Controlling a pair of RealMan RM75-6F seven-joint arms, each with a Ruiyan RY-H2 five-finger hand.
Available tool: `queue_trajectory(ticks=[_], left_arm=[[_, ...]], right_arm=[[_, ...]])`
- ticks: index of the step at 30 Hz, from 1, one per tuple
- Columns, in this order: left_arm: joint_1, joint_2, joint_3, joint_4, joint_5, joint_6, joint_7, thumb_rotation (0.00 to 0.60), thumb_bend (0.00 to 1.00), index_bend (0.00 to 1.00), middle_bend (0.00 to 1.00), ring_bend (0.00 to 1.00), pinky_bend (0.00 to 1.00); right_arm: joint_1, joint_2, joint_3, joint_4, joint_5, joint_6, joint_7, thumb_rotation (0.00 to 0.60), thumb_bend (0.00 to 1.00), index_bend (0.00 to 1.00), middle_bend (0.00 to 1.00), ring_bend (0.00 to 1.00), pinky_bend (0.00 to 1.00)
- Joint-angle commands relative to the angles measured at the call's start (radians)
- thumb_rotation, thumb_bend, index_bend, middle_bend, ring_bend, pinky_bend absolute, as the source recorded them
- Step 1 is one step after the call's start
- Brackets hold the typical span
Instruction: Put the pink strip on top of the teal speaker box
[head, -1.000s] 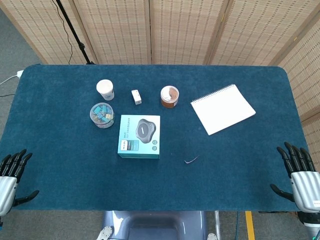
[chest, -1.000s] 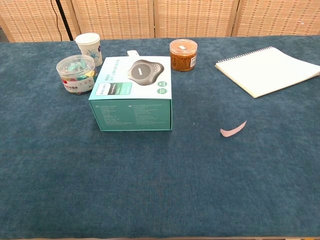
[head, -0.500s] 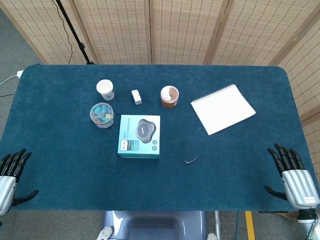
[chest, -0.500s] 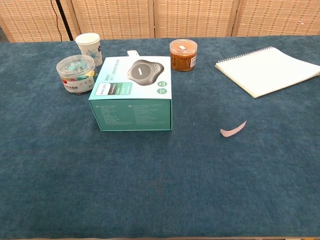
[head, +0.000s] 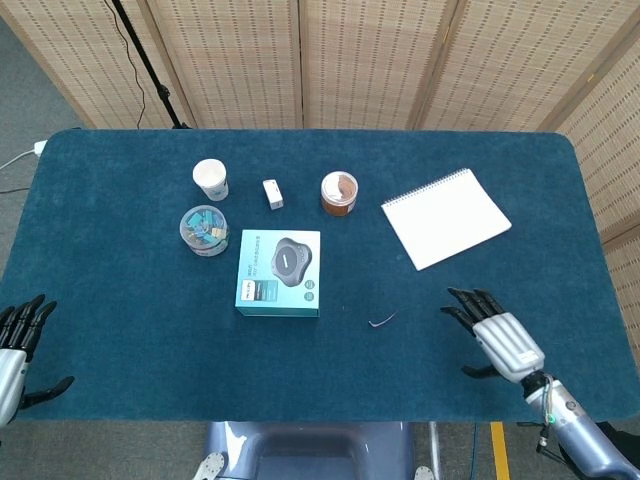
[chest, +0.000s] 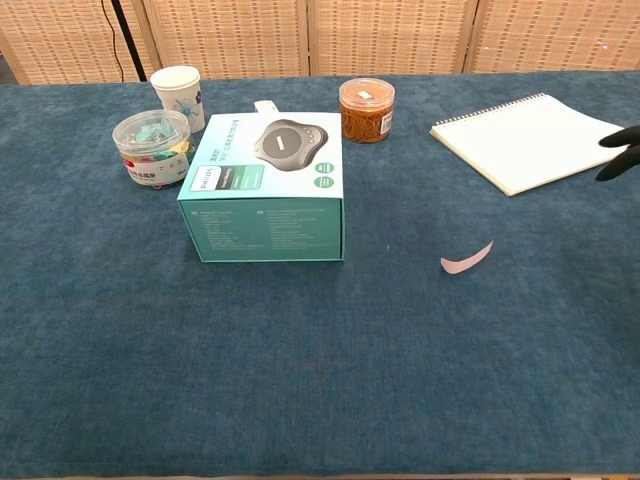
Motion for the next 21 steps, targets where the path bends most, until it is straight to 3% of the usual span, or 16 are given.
queue_trajectory(ticks=[1, 5, 10, 21], left_arm=[[-0.001, 0.002, -0.001, -0.001, -0.003, -0.001, -0.004, 0.6, 0.0, 0.0, 0.0, 0.0, 0.0], [-0.001, 0.006, -0.003, -0.002, -0.007, -0.002, -0.011, 0.6, 0.0, 0.0, 0.0, 0.0, 0.0], [0.0, 0.011, -0.005, -0.002, -0.011, -0.001, -0.024, 0.6, 0.0, 0.0, 0.0, 0.0, 0.0], [-0.001, 0.016, -0.007, -0.003, -0.015, -0.003, -0.04, 0.6, 0.0, 0.0, 0.0, 0.0, 0.0]], right_arm=[[0.051, -0.056, 0.019, 0.055, 0.009, -0.052, 0.008, 0.6, 0.1, 0.21, 0.0, 0.0, 0.0], [0.096, -0.109, 0.031, 0.1, 0.029, -0.102, -0.017, 0.6, 0.1, 0.23, 0.0, 0.0, 0.0], [0.133, -0.171, 0.052, 0.147, 0.079, -0.146, -0.066, 0.6, 0.2, 0.28, 0.0, 0.0, 0.0], [0.182, -0.281, 0.066, 0.233, 0.161, -0.198, -0.133, 0.6, 0.28, 0.31, 0.0, 0.0, 0.0]])
